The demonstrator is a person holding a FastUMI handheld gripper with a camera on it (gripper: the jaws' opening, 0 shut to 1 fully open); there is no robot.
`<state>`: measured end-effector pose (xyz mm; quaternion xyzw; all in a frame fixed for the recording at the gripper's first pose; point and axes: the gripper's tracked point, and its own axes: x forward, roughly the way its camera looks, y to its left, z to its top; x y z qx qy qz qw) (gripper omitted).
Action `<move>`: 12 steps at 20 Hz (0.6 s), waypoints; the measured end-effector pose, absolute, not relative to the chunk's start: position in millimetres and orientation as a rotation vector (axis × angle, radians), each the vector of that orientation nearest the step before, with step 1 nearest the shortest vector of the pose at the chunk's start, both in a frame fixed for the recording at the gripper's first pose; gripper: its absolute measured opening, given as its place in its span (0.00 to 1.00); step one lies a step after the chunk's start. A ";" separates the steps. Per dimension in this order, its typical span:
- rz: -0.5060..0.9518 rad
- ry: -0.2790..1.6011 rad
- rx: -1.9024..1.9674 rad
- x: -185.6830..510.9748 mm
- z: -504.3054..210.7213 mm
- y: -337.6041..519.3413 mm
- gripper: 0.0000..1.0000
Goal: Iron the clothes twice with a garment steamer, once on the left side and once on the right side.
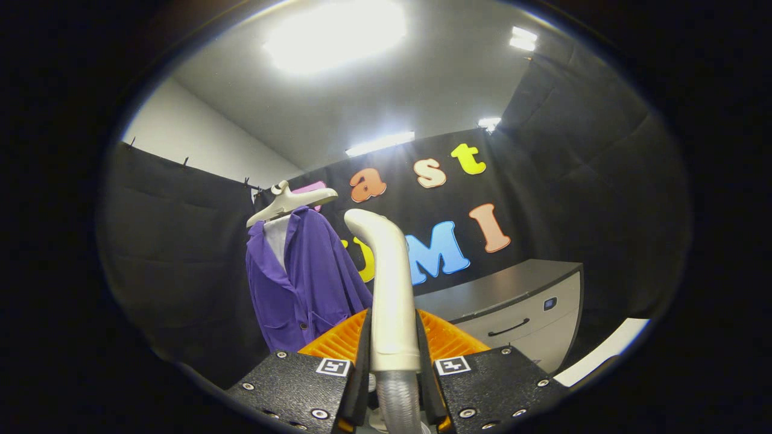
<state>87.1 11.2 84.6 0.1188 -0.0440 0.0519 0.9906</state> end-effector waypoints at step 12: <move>0.104 -0.053 0.248 90.4 70.7 17.8 0.37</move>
